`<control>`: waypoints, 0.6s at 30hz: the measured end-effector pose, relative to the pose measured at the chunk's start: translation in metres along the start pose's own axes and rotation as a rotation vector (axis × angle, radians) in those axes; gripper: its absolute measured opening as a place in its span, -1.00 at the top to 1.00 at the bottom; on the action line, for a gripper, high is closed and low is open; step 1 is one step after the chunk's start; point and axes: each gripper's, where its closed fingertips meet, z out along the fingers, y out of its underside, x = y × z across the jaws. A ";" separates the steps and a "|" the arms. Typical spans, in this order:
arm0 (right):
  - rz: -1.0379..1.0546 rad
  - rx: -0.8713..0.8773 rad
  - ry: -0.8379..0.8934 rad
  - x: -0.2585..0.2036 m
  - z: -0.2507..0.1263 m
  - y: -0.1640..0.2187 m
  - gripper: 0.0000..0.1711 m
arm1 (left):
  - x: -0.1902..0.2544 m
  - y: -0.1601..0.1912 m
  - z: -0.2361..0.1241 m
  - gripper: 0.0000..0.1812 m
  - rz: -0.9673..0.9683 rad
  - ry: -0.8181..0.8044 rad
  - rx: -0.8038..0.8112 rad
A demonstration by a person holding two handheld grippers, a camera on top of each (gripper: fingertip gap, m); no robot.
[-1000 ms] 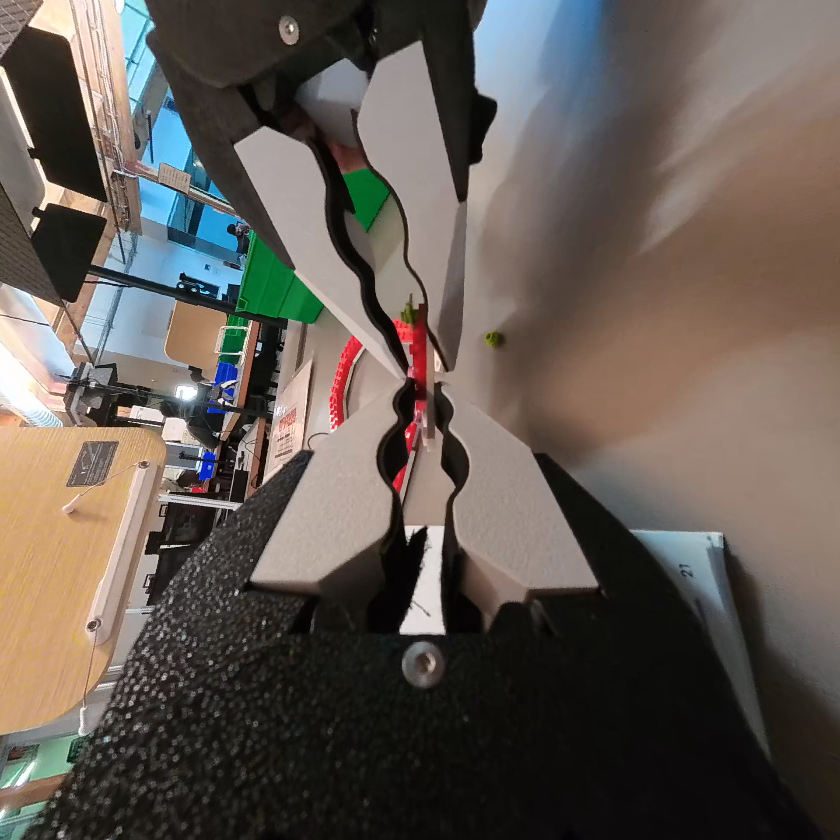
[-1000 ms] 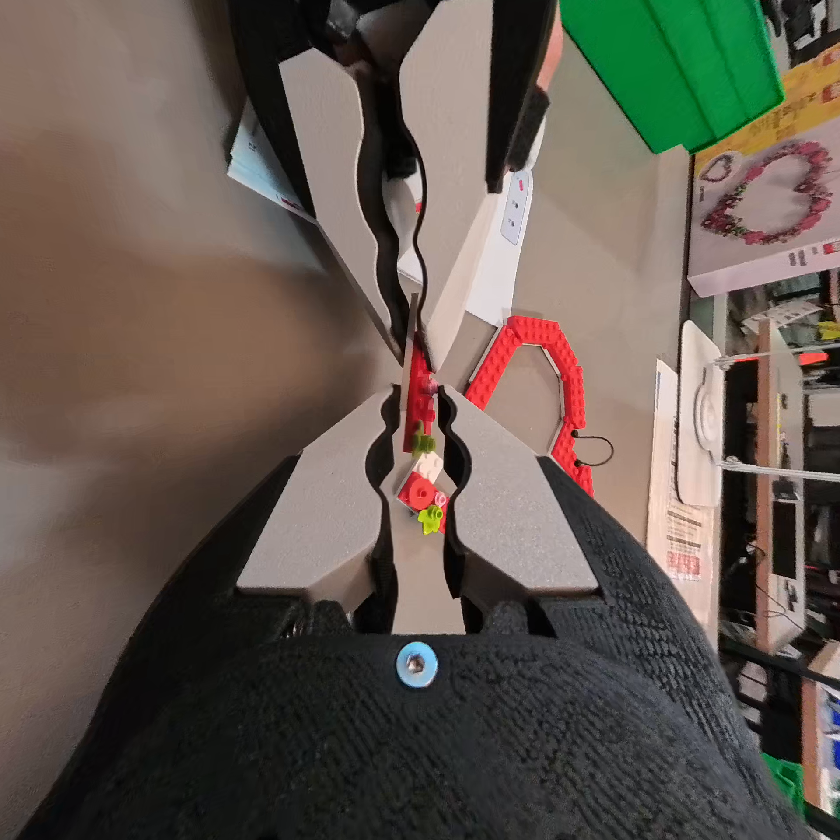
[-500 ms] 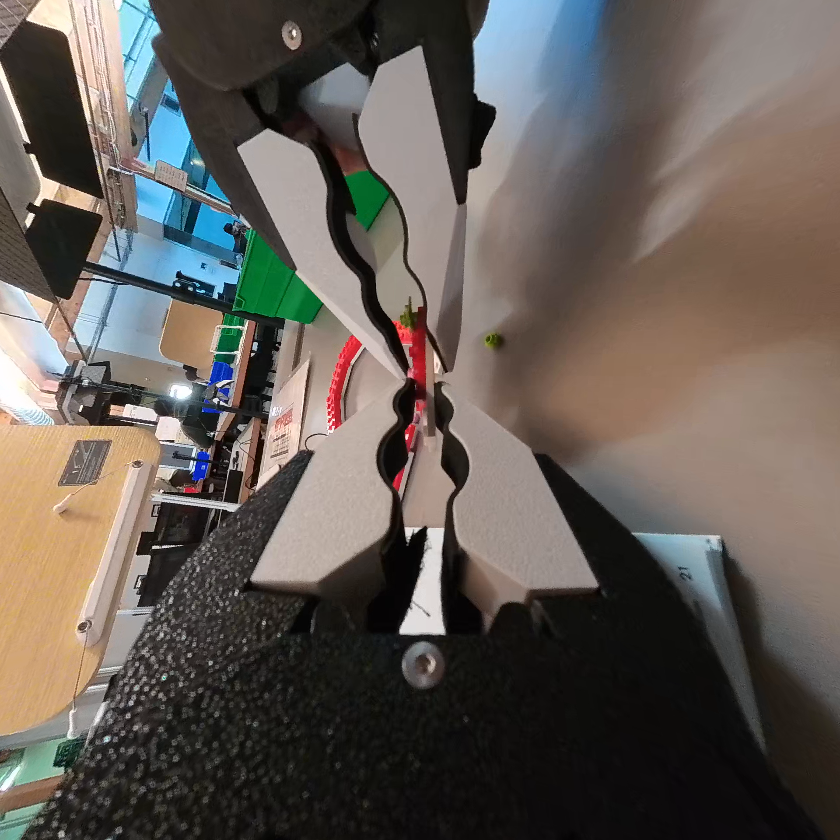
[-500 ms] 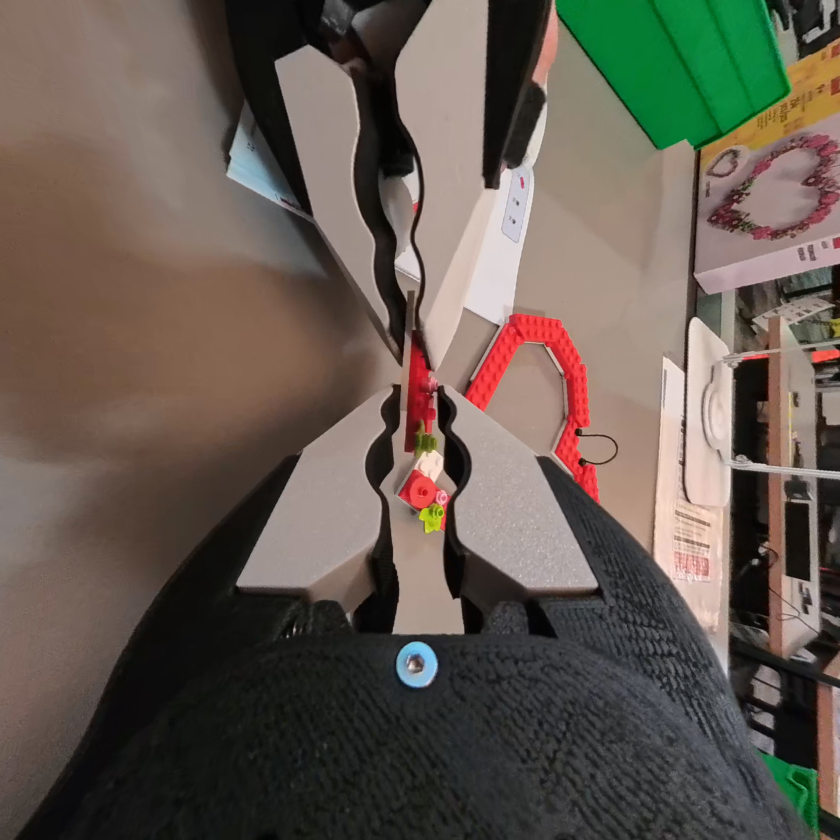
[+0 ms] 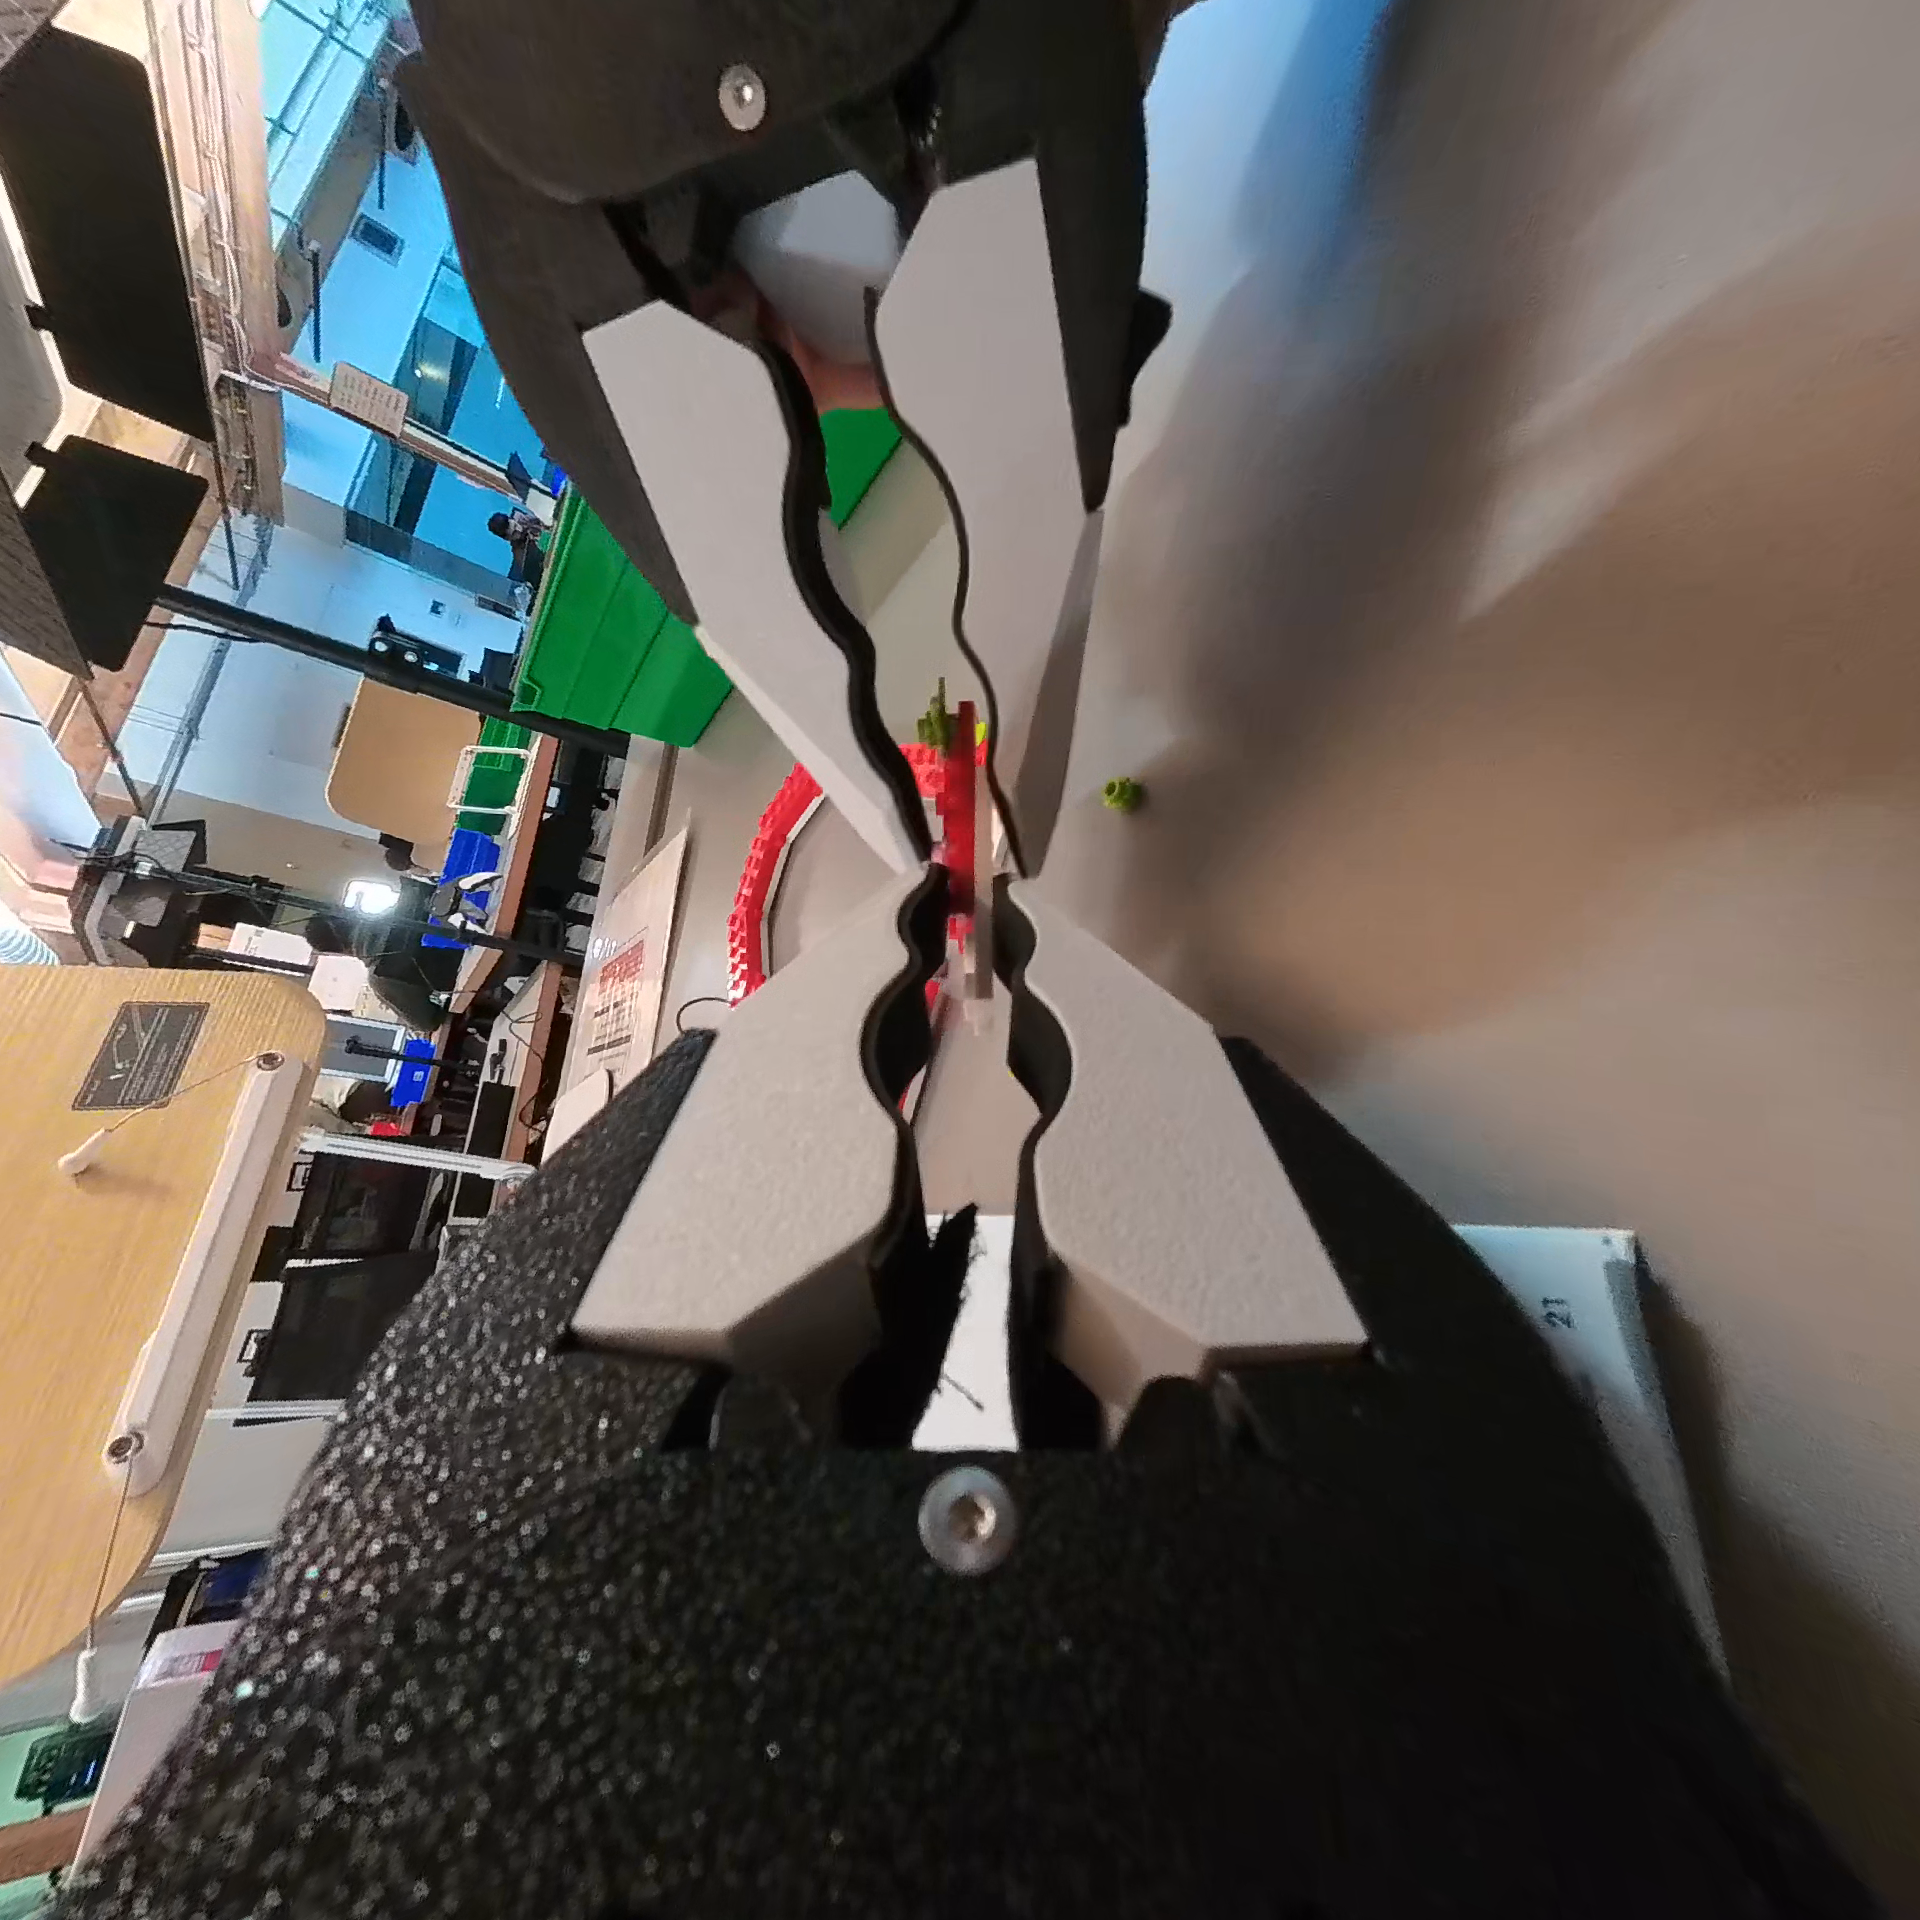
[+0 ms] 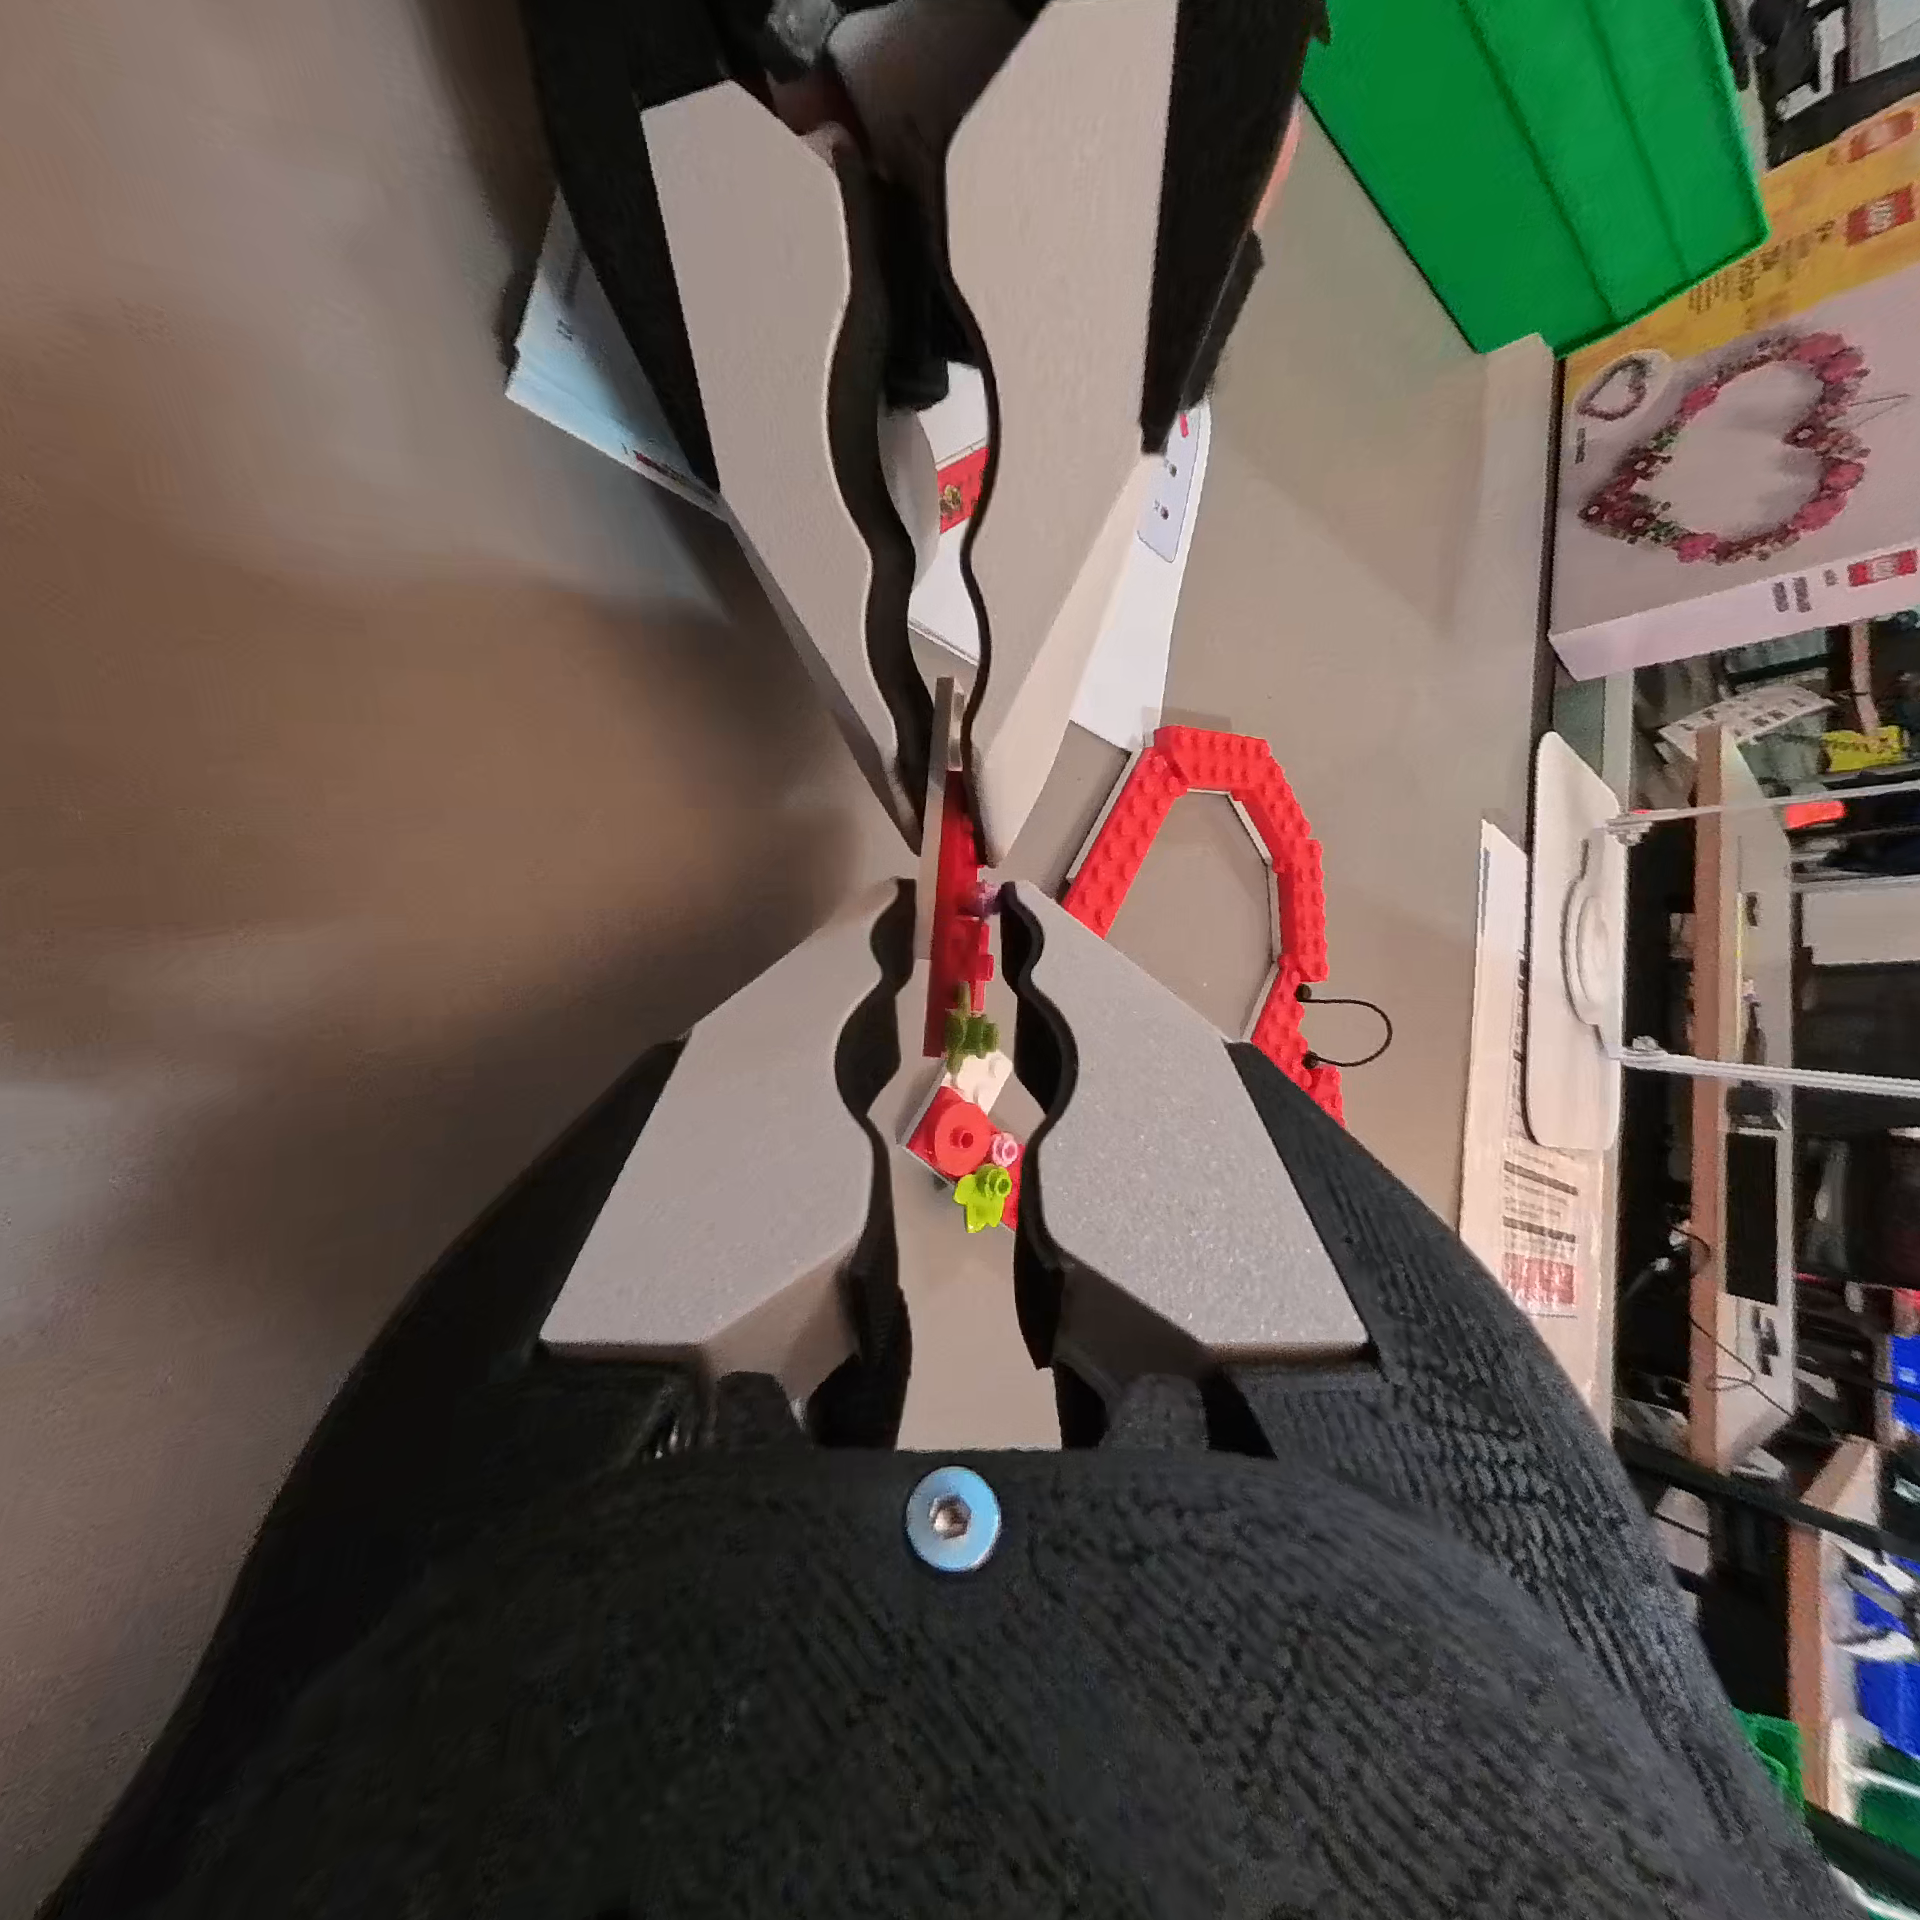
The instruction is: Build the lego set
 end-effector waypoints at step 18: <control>0.016 -0.008 -0.009 0.007 -0.008 0.002 0.64 | -0.005 0.003 -0.002 0.94 0.031 -0.036 -0.008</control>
